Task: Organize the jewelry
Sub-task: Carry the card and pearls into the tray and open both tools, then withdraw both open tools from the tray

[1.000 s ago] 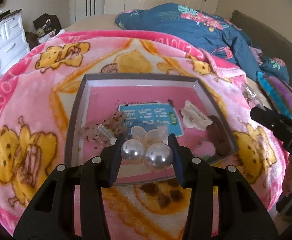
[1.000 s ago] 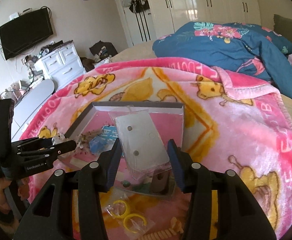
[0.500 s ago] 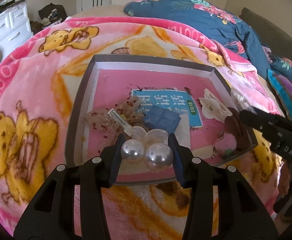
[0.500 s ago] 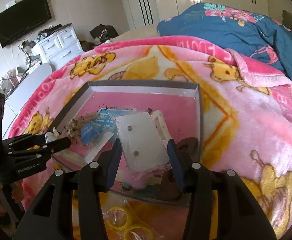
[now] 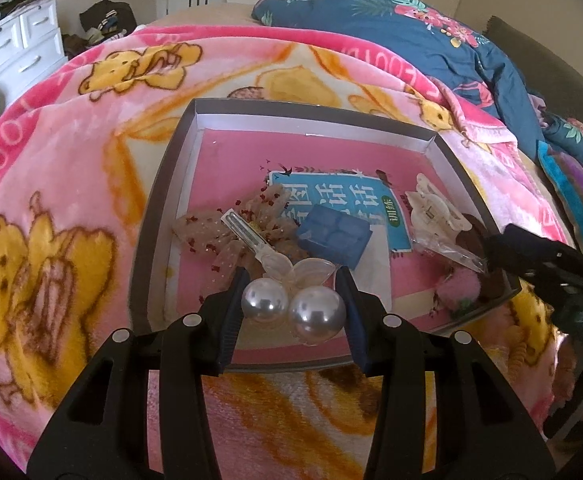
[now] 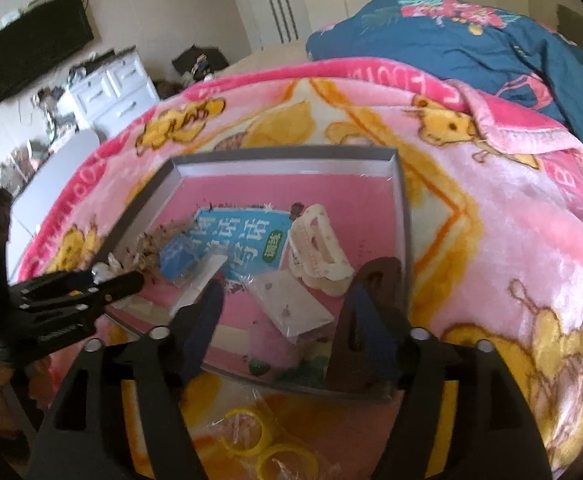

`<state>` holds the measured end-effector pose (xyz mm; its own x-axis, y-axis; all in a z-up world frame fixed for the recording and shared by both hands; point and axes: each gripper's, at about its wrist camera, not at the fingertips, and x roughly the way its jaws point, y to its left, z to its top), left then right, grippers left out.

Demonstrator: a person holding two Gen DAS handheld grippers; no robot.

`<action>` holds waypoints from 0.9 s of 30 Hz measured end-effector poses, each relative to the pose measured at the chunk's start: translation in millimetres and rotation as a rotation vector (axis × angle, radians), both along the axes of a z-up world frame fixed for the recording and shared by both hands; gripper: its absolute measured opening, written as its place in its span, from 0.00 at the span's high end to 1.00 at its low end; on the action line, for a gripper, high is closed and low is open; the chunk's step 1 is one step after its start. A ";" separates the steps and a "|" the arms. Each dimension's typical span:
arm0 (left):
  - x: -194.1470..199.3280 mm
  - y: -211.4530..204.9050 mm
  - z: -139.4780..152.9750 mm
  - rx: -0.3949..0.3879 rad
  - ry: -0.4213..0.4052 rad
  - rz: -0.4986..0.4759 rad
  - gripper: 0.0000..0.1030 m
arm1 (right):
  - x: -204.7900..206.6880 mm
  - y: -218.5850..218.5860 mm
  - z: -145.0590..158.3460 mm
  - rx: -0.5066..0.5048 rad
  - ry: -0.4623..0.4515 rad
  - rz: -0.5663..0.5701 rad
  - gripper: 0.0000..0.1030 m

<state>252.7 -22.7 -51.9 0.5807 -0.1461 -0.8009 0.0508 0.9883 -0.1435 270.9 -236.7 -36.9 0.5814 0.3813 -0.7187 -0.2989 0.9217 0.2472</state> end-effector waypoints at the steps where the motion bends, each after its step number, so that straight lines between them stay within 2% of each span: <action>1: -0.2 0.0 0.3 -0.001 0.000 0.001 0.65 | -3.9 -4.6 4.2 0.009 -0.007 -0.009 0.31; 4: -1.7 -1.6 3.1 -0.001 -0.009 -0.003 0.62 | -13.7 -17.6 14.9 0.026 -0.028 -0.035 0.28; 6: -3.4 -3.2 7.3 -0.002 -0.019 -0.004 0.53 | -19.7 -24.5 21.3 0.040 -0.040 -0.048 0.24; 8: -6.2 -4.7 13.2 0.000 -0.035 -0.004 0.50 | -27.4 -30.7 29.0 0.049 -0.055 -0.063 0.21; 10: -9.5 -5.3 20.4 -0.004 -0.050 -0.002 0.49 | -35.8 -35.1 36.2 0.052 -0.069 -0.068 0.20; 23: -43.9 -17.2 76.9 -0.010 -0.173 -0.011 0.17 | -75.8 -54.3 79.2 0.069 -0.166 -0.082 0.20; 27: -55.8 -21.8 89.6 -0.009 -0.203 -0.017 0.13 | -88.3 -58.3 89.1 0.072 -0.188 -0.078 0.20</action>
<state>196.9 -44.5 37.6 0.7273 -0.1639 -0.6665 0.0962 0.9858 -0.1374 182.7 -295.0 52.2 0.7324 0.3766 -0.5673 -0.2746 0.9257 0.2601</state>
